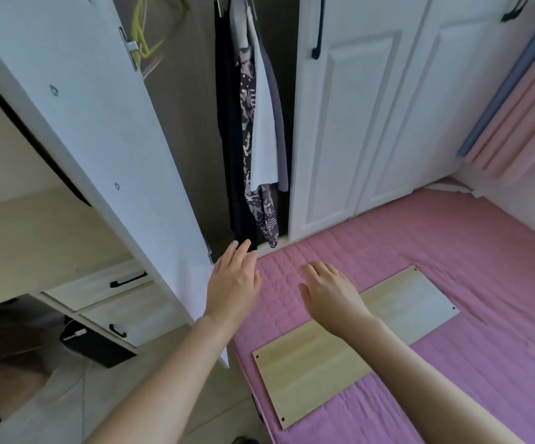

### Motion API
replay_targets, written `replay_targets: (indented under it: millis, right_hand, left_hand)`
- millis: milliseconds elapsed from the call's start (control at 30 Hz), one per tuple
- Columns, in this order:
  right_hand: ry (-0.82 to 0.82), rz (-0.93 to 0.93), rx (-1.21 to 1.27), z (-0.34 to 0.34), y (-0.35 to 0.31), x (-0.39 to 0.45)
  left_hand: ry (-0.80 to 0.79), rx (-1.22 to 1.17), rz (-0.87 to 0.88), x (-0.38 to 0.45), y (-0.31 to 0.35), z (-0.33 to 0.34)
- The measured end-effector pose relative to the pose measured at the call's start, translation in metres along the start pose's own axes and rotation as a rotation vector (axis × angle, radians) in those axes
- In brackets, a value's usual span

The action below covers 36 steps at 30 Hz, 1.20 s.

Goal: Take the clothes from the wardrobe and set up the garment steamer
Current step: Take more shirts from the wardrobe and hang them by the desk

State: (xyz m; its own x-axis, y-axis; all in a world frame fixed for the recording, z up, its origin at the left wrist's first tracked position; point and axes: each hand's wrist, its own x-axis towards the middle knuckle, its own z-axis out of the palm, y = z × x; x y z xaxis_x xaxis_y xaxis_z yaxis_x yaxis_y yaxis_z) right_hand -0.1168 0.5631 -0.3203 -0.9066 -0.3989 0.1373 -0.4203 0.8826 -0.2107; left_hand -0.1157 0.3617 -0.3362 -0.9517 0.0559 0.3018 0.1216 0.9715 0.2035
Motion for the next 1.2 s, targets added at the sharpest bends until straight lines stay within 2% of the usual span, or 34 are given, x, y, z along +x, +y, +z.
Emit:
replay_targets:
  millis: [167,400,633,767,933,1200]
  right_hand:
    - [0.063,-0.095,-0.002,-0.028,0.007,0.070]
    - [0.150,-0.125,-0.057,-0.072,0.018,0.156]
    - [0.263,-0.189,-0.109,-0.114,0.018,0.238]
    - [0.269,-0.197,-0.153,-0.132,0.019,0.283]
    - [0.273,-0.223,-0.219,-0.158,0.019,0.331]
    - [0.362,-0.285,-0.151,-0.190,-0.005,0.392]
  left_hand:
    - [0.099,0.034,-0.043,0.059,-0.004,-0.013]
    - [0.156,0.097,-0.106,0.148,-0.019,-0.041]
    - [0.241,0.036,-0.167,0.233,-0.022,-0.075]
    - [0.311,0.016,-0.144,0.279,-0.018,-0.098]
    - [0.330,0.091,-0.103,0.328,-0.021,-0.119]
    - [0.344,0.141,-0.131,0.380,-0.046,-0.129]
